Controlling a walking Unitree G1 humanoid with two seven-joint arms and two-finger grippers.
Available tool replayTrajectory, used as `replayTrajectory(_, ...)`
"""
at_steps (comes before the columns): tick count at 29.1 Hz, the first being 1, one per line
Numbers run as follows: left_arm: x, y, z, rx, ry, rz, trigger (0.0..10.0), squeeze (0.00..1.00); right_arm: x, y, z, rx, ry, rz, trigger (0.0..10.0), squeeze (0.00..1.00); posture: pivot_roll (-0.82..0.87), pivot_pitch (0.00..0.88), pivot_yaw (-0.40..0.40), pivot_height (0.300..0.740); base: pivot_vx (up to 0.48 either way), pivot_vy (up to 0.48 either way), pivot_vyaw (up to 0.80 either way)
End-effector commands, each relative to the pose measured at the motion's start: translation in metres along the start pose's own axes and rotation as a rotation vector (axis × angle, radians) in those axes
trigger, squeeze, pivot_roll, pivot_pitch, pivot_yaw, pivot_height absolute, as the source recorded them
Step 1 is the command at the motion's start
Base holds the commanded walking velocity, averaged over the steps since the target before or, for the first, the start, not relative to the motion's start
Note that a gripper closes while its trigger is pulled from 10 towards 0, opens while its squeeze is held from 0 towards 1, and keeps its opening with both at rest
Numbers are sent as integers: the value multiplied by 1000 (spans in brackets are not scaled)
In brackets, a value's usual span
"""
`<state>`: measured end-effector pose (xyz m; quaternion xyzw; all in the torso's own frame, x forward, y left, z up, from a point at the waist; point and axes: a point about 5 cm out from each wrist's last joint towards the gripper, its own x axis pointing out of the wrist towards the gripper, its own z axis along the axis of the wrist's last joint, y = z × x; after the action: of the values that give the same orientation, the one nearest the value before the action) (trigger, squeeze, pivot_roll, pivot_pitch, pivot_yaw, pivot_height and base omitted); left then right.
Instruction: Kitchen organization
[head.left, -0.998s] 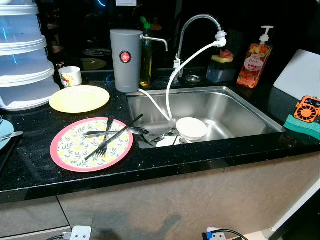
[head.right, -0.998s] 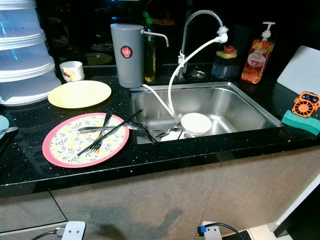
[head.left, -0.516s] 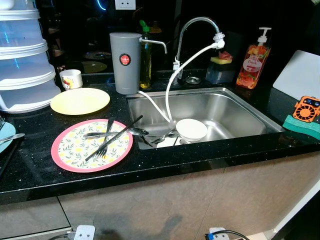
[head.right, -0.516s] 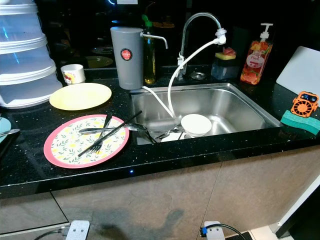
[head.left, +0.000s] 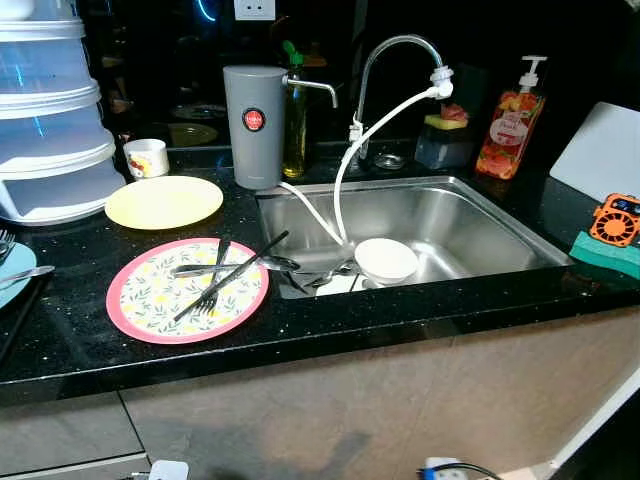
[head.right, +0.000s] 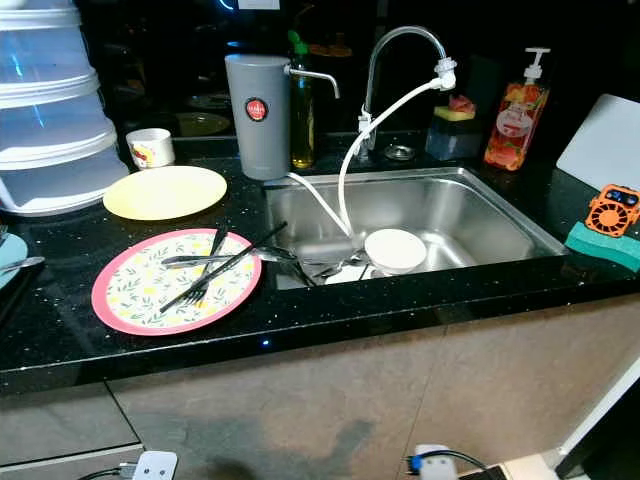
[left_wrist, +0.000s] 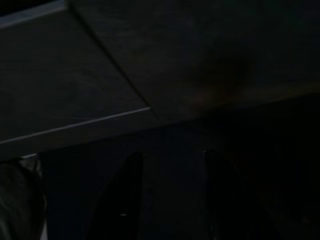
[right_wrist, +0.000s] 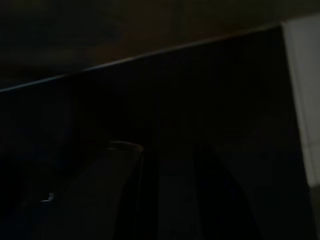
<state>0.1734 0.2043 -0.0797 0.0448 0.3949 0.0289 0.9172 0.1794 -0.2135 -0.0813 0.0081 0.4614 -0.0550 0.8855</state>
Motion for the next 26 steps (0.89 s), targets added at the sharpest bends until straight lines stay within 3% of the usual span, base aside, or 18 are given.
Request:
replayTrajectory(1,-1,4,-2,10,12,-4,10000,0,-1,-5,-7,69,29,-38,10000,0,66,0,-18,740,0,0,0)
replayTrajectory(4,0,13,0,-6,13,35,10000,0,-2,-4,-14,164,58,-77,10000,0,57,0,8,740,0,0,0)
replayTrajectory(6,0,15,1,-15,14,38,10000,0,-2,0,-17,168,69,-68,10000,0,54,0,16,740,0,0,0)
replayTrajectory(9,1,7,3,48,5,-18,10000,0,-1,14,-13,156,46,-25,10000,0,61,0,20,740,0,0,0)
replayTrajectory(11,2,8,5,39,1,-8,10000,0,0,20,-13,162,39,-11,10000,0,70,0,22,740,0,0,0)
replayTrajectory(12,1,11,4,21,7,2,10000,0,0,25,-16,116,54,-1,10000,0,55,0,56,740,0,0,0)
replayTrajectory(19,1,7,2,61,8,-36,10000,0,0,25,-12,185,43,6,10000,0,42,0,44,740,0,0,0)
replayTrajectory(22,1,7,3,36,7,-9,10000,0,-1,24,-19,127,75,12,10000,0,35,0,51,740,0,0,0)
replayTrajectory(26,2,-1,5,50,2,-52,10000,0,-1,18,-16,142,49,28,10000,0,35,0,24,740,0,0,0)
